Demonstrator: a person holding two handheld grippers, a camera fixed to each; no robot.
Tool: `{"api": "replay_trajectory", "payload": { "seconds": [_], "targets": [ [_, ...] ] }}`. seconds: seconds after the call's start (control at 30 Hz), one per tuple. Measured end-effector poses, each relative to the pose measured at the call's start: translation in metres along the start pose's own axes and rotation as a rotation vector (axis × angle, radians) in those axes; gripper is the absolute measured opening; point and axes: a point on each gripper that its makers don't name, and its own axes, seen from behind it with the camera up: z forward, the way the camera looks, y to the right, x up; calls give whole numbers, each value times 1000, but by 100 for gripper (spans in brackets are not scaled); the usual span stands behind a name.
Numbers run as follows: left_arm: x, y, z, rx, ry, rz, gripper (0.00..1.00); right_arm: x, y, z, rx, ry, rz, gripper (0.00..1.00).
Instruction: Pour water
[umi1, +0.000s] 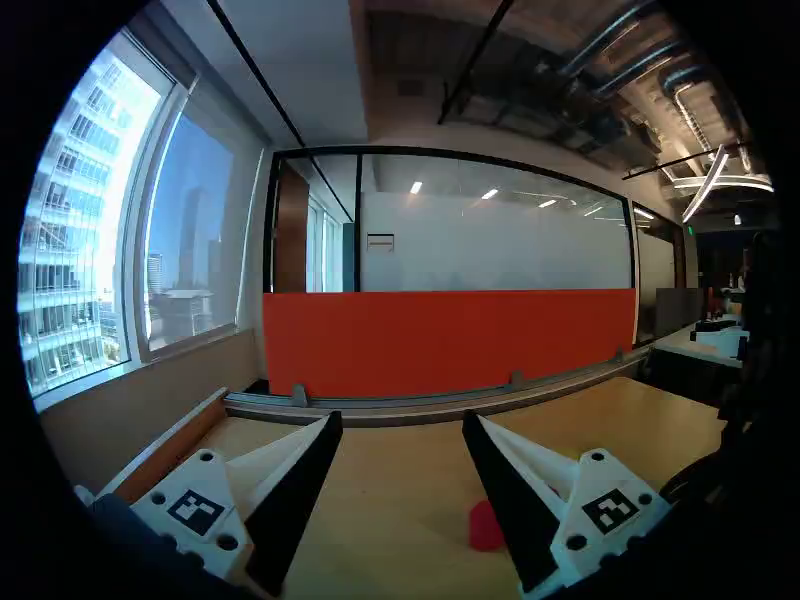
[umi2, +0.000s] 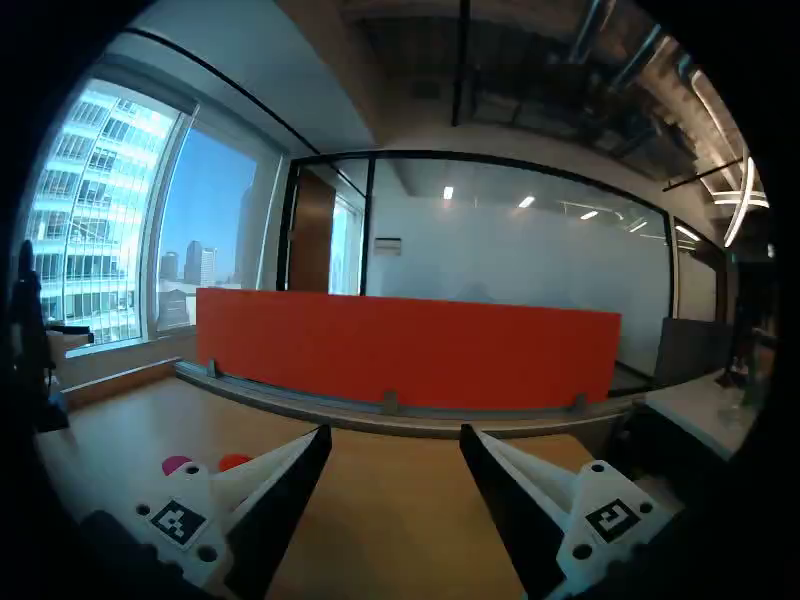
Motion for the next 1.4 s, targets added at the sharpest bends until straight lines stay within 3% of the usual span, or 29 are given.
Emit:
{"api": "replay_trajectory", "payload": {
  "seconds": [0.2, 0.5, 0.8, 1.07, 1.4],
  "targets": [
    [3, 14, 2, -80, -7, 0, 89, -1, -13, 1, 55, -13, -2, 99],
    [1, 42, 2, -204, -30, 13, 89, 6, -46, -6, 208, -3, -31, 99],
    [3, 63, -4, -314, -53, 15, 89, 13, -72, -15, 342, -8, -19, 99],
    [3, 79, -7, -381, -72, 39, 89, 11, -85, -21, 404, -30, -21, 99],
    [-4, 94, -13, -446, -109, 52, 89, -5, -99, -31, 472, -94, -76, 99]
  ]
}}
